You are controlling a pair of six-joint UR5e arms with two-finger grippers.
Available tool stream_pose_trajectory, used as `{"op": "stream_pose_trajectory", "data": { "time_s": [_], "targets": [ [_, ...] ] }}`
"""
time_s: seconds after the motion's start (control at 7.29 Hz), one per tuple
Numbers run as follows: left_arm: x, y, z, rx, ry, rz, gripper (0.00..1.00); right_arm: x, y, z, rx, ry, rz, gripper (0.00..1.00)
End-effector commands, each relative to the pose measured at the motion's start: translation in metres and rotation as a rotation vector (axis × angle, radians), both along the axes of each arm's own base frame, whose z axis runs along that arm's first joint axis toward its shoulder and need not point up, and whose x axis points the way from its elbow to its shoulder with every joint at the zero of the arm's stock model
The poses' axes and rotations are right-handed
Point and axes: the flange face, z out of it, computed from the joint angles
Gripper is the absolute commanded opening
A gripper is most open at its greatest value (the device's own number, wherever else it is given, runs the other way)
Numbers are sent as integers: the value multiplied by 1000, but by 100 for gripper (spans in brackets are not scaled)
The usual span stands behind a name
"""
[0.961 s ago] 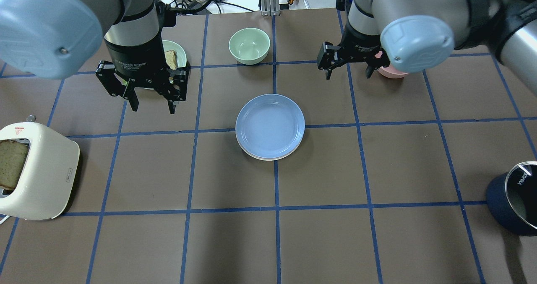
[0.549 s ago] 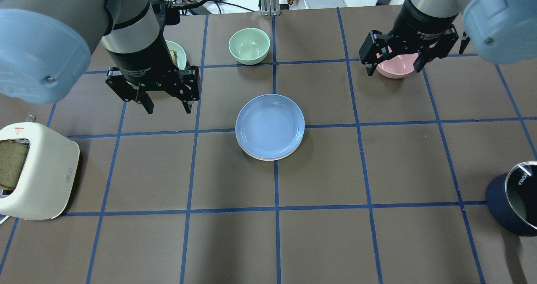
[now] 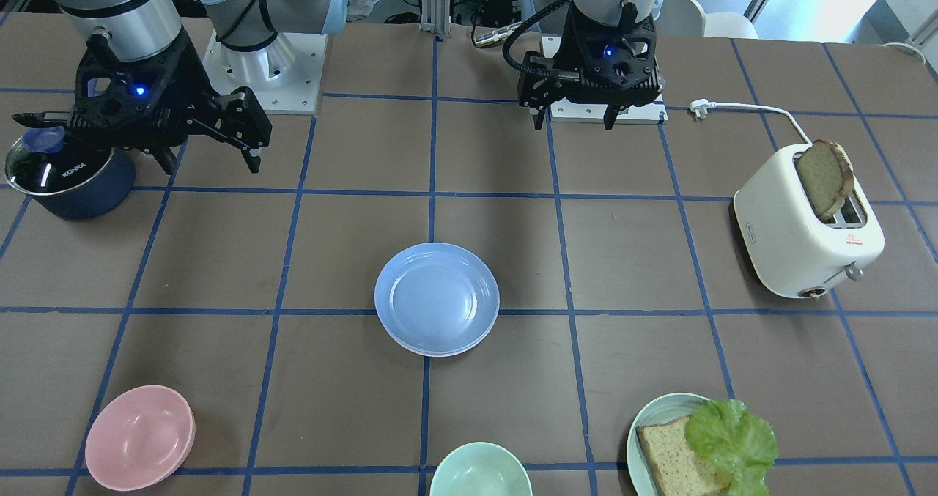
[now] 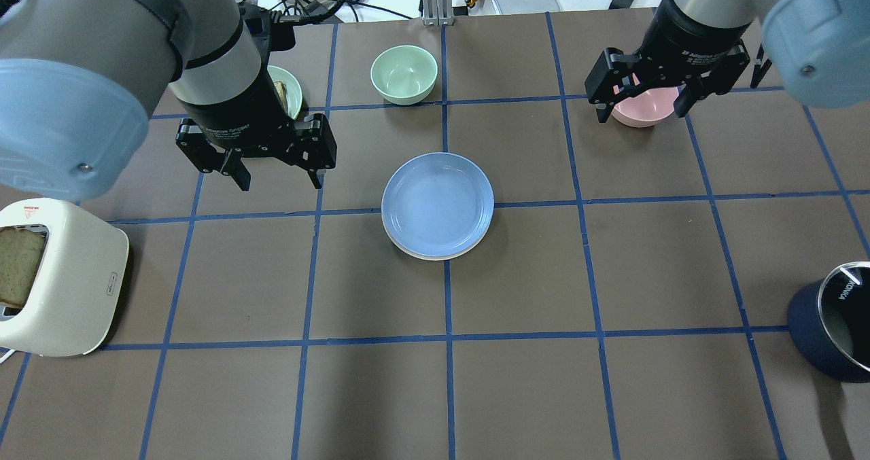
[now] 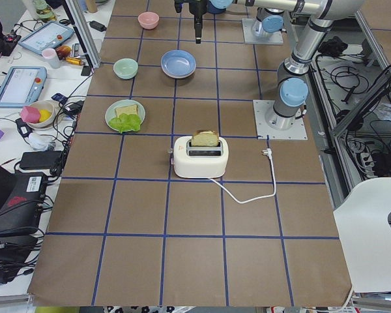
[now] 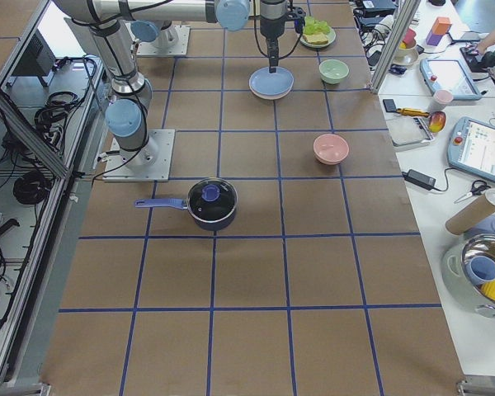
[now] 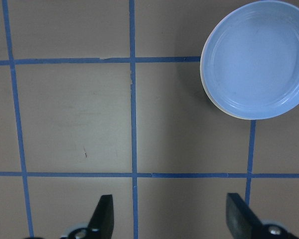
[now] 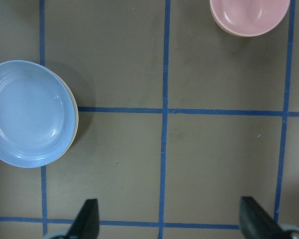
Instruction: Stack three plates with pink and blue
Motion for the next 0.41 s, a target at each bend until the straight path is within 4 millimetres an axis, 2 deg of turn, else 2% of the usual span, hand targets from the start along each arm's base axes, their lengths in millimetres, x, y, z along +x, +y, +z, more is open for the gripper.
{"op": "stream_pose_trajectory", "data": {
  "time_s": [0.0,0.27],
  "targets": [
    [0,4,4,-9,2,-1,100,0,0,0,1,-4,-10,100],
    [7,-1,6,-13,3,16,100,0,-1,-2,3,-2,-10,100]
  ]
}}
